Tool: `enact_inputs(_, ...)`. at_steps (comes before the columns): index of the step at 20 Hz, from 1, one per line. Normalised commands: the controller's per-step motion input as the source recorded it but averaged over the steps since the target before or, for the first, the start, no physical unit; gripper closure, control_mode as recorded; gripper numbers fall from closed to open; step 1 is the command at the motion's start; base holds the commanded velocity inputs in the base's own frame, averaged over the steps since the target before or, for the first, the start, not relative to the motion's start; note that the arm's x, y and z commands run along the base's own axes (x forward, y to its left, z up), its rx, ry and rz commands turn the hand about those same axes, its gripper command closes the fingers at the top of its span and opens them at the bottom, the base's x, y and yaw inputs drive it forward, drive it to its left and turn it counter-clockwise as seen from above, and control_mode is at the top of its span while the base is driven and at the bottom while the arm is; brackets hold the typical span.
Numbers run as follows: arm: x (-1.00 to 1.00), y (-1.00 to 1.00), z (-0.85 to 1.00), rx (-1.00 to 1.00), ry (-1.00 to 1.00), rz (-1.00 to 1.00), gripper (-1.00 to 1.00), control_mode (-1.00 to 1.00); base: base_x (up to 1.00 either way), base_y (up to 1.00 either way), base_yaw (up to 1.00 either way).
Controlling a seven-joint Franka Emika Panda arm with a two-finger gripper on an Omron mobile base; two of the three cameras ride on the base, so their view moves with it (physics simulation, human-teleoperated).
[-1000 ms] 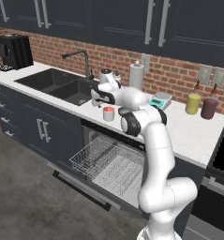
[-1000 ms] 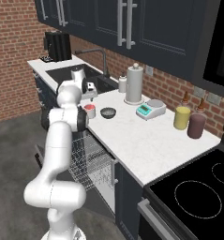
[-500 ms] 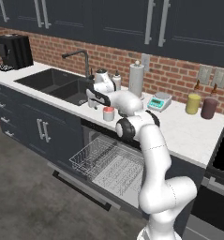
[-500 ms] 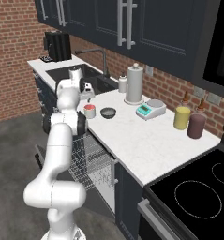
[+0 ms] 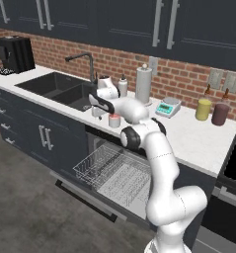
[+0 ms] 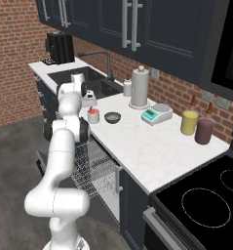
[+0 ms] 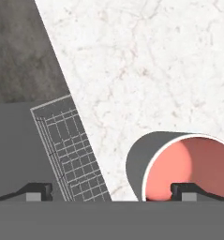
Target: Pick up the cup and bowl from the counter, place them in the dishwasher, and close the dishwasher door.
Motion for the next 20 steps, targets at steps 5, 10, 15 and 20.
enact_inputs(5, -0.03, -0.03, -0.43, 0.0, 0.04, 0.0, -1.0, -1.0, 0.0, 0.0, 0.0)
enact_inputs(10, 0.0, -0.06, -0.27, 0.0, 0.03, 0.02, -1.0, -1.0, 0.0, 0.0, 0.0)
enact_inputs(15, 0.0, -0.04, -0.16, -0.01, 0.04, 0.06, -1.0, -1.0, 0.0, 0.0, 0.0)
enact_inputs(20, 0.0, 0.0, 0.0, 0.0, 0.0, 0.05, -1.0, -1.0, 0.0, 0.0, 0.0)
